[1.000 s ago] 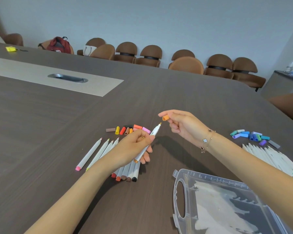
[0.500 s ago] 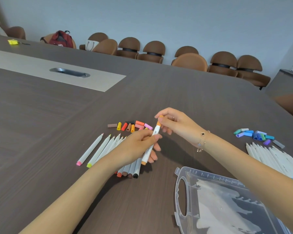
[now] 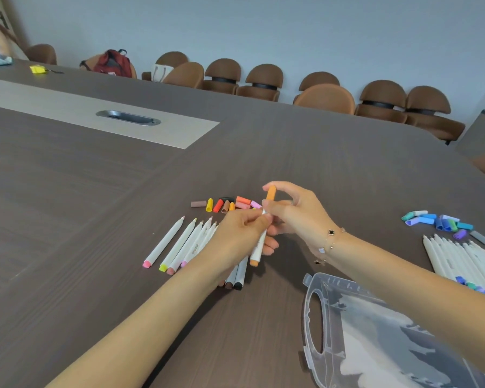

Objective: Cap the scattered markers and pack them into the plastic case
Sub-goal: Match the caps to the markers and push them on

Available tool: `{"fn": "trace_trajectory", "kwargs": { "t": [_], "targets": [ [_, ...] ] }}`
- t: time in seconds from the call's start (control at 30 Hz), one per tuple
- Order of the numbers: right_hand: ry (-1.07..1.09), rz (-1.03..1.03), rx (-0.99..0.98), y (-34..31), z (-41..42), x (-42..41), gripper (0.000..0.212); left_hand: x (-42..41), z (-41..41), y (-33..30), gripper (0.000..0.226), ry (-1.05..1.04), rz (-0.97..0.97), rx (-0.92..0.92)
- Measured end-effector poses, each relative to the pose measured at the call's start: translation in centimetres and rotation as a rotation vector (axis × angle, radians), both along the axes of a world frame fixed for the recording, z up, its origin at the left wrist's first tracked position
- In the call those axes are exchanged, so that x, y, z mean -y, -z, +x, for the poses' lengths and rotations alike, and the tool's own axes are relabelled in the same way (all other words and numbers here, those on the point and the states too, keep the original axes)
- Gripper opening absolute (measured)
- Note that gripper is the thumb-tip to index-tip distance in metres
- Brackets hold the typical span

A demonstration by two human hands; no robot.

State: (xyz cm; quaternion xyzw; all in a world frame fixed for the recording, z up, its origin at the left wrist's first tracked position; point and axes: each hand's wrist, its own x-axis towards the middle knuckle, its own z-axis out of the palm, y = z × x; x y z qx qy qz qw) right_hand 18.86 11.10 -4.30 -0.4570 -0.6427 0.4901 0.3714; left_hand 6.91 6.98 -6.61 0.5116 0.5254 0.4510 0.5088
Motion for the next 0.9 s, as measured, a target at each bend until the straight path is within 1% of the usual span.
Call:
{"fn": "trace_trajectory", "kwargs": {
  "t": [0.03, 0.07, 0.1, 0.13, 0.17, 0.2, 0.23, 0.27, 0.3, 0.37, 0.47, 0.5, 0.57, 0.67, 0.73, 0.8, 0.83, 0.9],
  "targets": [
    [0.010, -0.043, 0.012, 0.0, 0.5, -0.3, 0.026, 0.0, 0.0, -0.2, 0.029, 0.032, -0.030, -0.039],
    [0.012, -0.096, 0.022, 0.1, 1.0, -0.7, 0.028, 0.0, -0.1, -0.2, 0.036, 0.044, -0.046, -0.131],
    [0.004, -0.143, 0.058, 0.4, 1.5, -1.1, 0.028, -0.1, -0.4, -0.1, 0.045, 0.018, -0.038, -0.270],
    [-0.006, -0.168, 0.143, 0.8, 2.0, -1.4, 0.028, -0.2, -0.8, 0.2, 0.052, -0.040, -0.005, -0.454],
    [-0.013, -0.160, 0.281, 1.4, 2.4, -1.7, 0.028, -0.3, -1.2, 0.7, 0.052, -0.102, 0.049, -0.676],
    [-0.018, -0.115, 0.441, 2.2, 2.8, -1.9, 0.028, -0.4, -1.4, 1.2, 0.045, -0.133, 0.099, -0.887],
    [-0.021, -0.051, 0.586, 2.9, 3.0, -2.0, 0.028, -0.4, -1.6, 1.5, 0.035, -0.137, 0.129, -1.036],
    [-0.023, 0.011, 0.687, 3.6, 3.1, -2.2, 0.029, -0.3, -1.6, 1.7, 0.025, -0.132, 0.139, -1.122],
    [-0.026, 0.053, 0.745, 4.0, 3.1, -2.3, 0.029, -0.3, -1.5, 1.9, 0.020, -0.121, 0.135, -1.168],
    [-0.045, 0.084, 0.816, 4.5, 2.9, -2.4, 0.029, -0.3, -1.3, 2.2, 0.020, -0.114, 0.143, -1.195],
    [-0.037, 0.224, 0.962, 4.1, 2.2, -3.3, 0.031, -0.1, -0.8, 2.5, 0.033, -0.170, 0.201, -1.208],
    [-0.032, 0.286, 0.967, 3.6, 1.9, -3.9, 0.028, -0.1, -0.6, 2.6, 0.036, -0.181, 0.212, -1.210],
    [-0.083, 0.397, 0.908, 2.2, 0.6, -5.7, 0.020, 0.0, -0.3, 2.8, 0.035, -0.160, 0.196, -1.230],
    [-0.247, 0.491, 0.888, 0.7, -2.4, -9.0, 0.023, -0.1, 0.3, 3.3, 0.024, -0.105, 0.149, -1.296],
    [-0.322, 0.525, 0.912, 1.0, -4.7, -10.8, 0.025, -0.1, 0.6, 3.4, 0.022, -0.129, 0.161, -1.325],
    [-0.359, 0.531, 0.928, 2.0, -6.7, -12.2, 0.027, 0.0, 1.2, 3.1, 0.026, -0.193, 0.243, -1.274],
    [-0.378, 0.524, 0.938, 2.5, -7.4, -12.7, 0.028, 0.1, 1.4, 2.9, 0.031, -0.231, 0.292, -1.215],
    [-0.410, 0.511, 0.973, 3.3, -8.3, -13.3, 0.028, 0.3, 1.7, 2.8, 0.039, -0.249, 0.315, -1.119]
  ]
}}
